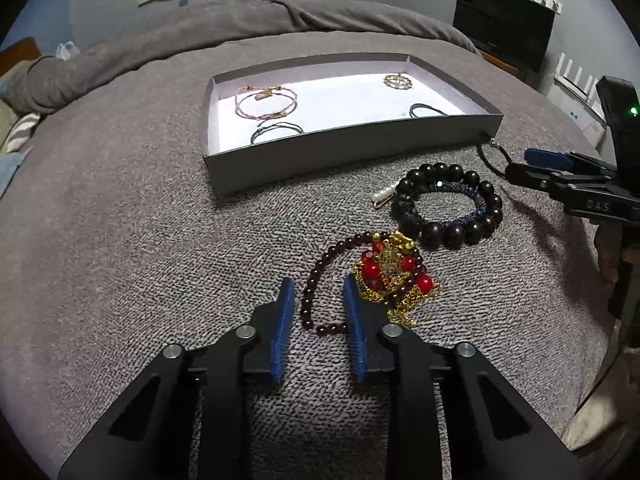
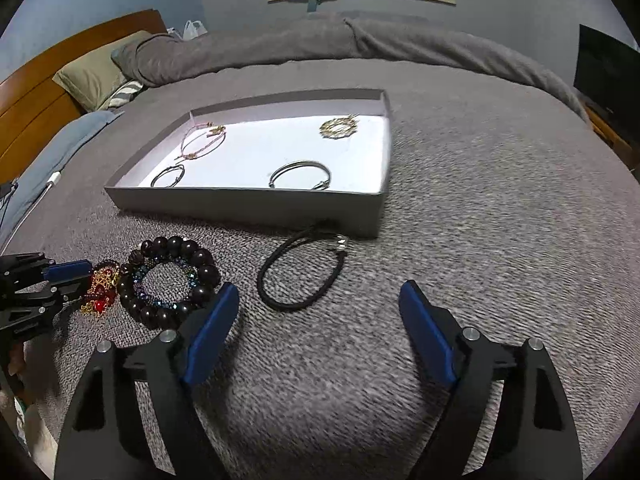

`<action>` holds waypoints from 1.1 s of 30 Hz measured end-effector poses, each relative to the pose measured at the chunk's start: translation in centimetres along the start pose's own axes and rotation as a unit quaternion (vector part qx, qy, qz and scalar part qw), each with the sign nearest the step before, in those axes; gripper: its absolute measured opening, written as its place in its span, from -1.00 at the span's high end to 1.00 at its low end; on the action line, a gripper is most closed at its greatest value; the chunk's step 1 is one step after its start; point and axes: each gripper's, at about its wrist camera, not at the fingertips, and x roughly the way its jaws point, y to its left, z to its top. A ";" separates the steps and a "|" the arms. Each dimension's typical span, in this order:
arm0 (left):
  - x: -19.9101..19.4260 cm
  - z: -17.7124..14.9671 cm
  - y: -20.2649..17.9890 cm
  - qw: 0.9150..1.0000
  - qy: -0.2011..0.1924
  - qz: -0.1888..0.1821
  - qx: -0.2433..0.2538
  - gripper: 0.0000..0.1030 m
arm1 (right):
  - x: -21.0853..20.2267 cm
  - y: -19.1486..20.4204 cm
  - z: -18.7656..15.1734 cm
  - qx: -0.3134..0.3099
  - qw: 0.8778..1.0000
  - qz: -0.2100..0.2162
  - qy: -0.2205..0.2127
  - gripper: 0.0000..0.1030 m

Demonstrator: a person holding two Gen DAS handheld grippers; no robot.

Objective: Organize jewelry
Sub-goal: 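Grasp the dark red bead bracelet with the left tool while the right grasps the black cord bracelet, then carry both bracelets over the tray and lower them inside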

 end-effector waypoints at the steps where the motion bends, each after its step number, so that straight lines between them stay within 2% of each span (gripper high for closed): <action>1: 0.1 0.0 0.1 1.000 0.001 -0.002 0.000 0.56 | 0.2 0.1 0.1 -0.003 1.000 -0.002 0.001 -0.52; 5: 0.3 0.0 0.3 1.000 -0.002 -0.002 -0.004 0.76 | 0.7 0.5 0.2 -0.013 1.000 -0.012 0.004 -0.39; 7: 0.3 0.0 0.4 1.000 -0.003 -0.003 -0.003 0.85 | 0.8 0.7 0.1 -0.023 1.000 -0.019 0.004 -0.26; 9: 0.2 0.0 0.4 1.000 -0.008 -0.005 0.000 0.86 | 0.9 0.8 0.2 -0.026 0.999 -0.017 0.005 0.02; 11: -0.1 0.0 0.3 1.000 -0.016 -0.007 0.003 0.87 | 0.8 0.8 0.2 -0.028 0.999 -0.019 0.005 0.16; 12: -0.3 0.0 0.2 1.000 -0.020 -0.007 0.004 0.87 | 0.6 0.7 0.2 -0.027 0.999 -0.017 0.001 0.32; 15: -1.0 0.0 0.2 0.999 -0.033 -0.008 0.004 0.87 | 0.2 0.7 0.1 -0.027 1.000 -0.012 -0.001 0.59; 19: -2.4 0.4 0.2 0.998 -0.056 -0.013 0.003 0.87 | -0.6 0.7 0.1 -0.028 1.000 -0.009 -0.007 0.76; 23: -4.1 0.9 0.0 0.997 -0.077 -0.014 0.007 0.87 | -1.6 0.7 0.1 -0.028 0.999 -0.006 -0.017 0.84; 33: -6.9 1.8 -0.4 0.993 -0.114 -0.019 0.009 0.87 | -3.8 0.8 0.5 -0.027 0.999 0.002 -0.047 0.92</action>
